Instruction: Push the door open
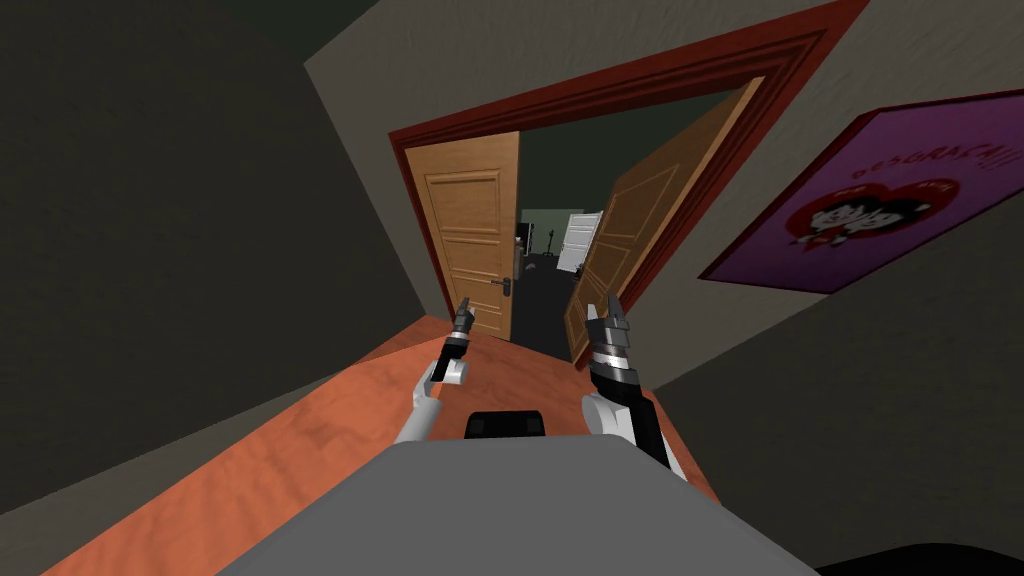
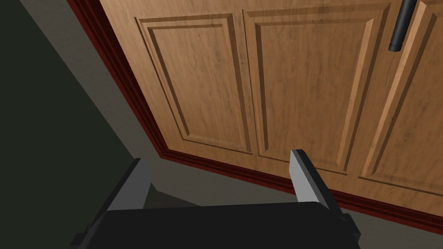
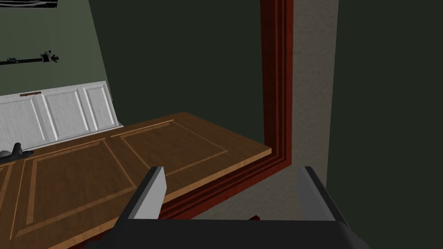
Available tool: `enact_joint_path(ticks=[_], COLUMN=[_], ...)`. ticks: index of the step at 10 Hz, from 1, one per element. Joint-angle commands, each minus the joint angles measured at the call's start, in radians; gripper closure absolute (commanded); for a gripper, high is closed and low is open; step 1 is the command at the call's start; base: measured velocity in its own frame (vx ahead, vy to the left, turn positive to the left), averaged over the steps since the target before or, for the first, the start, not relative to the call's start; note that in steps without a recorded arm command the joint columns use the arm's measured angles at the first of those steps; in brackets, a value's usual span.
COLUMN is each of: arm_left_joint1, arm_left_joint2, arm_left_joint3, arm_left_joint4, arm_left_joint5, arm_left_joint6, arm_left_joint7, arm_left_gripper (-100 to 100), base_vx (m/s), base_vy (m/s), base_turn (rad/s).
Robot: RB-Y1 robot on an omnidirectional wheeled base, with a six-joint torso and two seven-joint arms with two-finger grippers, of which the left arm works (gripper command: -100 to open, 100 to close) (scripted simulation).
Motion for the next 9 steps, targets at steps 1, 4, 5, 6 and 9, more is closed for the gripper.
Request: enact_joint_path(ticks=[1, 4, 5, 6, 9], arm_left_joint1=[-0.013, -0.071, -0.090, -0.090, -0.147], arm_left_joint2=[0.003, 0.001, 0.001, 0.001, -0.004], arm_left_joint3=[0.000, -0.005, -0.007, -0.007, -0.012], arm_left_joint4=[0.030, 0.125, 0.155, 0.164, 0.253], arm_left_joint5=[-0.001, -0.009, -0.012, -0.012, -0.020], arm_left_joint6=[0.000, 0.007, 0.009, 0.009, 0.015], arm_left_joint7=[0.004, 0.013, 0.017, 0.017, 0.025], arm_left_gripper=[-100, -100, -100, -100, -100], base_vx=[0.069, 0.075, 0.093, 0.061, 0.076], base_vy=[0.031, 0.039, 0.055, 0.032, 0.030], base_turn=[-0.007, -0.015, -0.019, -0.010, -0.013])
